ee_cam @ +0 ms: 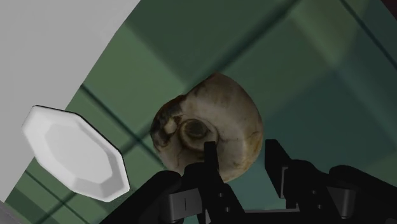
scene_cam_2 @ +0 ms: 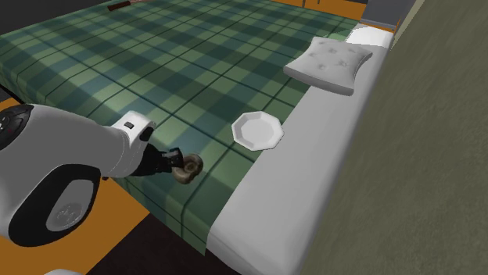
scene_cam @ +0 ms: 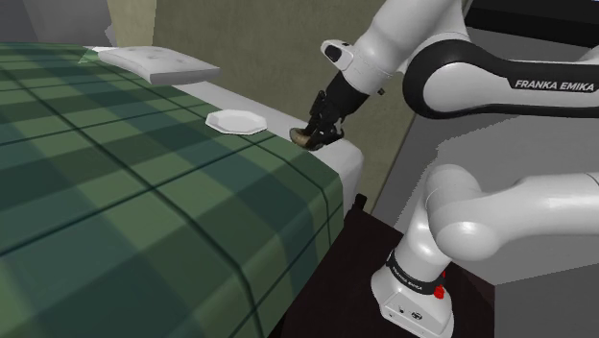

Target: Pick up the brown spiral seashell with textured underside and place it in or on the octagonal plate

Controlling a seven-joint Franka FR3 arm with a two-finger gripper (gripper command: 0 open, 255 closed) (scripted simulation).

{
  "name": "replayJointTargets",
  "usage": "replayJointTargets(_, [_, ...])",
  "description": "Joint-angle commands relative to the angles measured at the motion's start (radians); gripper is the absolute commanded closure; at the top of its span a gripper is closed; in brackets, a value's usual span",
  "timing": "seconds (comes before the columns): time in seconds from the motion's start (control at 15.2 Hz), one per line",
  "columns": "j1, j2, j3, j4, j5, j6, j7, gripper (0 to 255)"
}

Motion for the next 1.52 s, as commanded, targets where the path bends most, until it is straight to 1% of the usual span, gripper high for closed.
replayJointTargets(0.0, [0.000, 0.004, 0.000, 0.026, 0.001, -0.023, -0.001, 255])
replayJointTargets(0.07, [0.000, 0.006, 0.000, 0.039, 0.001, -0.033, -0.002, 255])
replayJointTargets(0.4, [-0.029, 0.241, -0.051, 0.157, -0.026, 0.088, -0.047, 255])
replayJointTargets(0.79, [-0.040, 0.501, -0.105, 0.334, -0.034, 0.175, -0.099, 255])
replayJointTargets(1.12, [-0.036, 0.703, -0.148, 0.510, -0.018, 0.205, -0.148, 255])
replayJointTargets(1.45, [-0.032, 0.898, -0.187, 0.711, 0.022, 0.201, -0.206, 255])
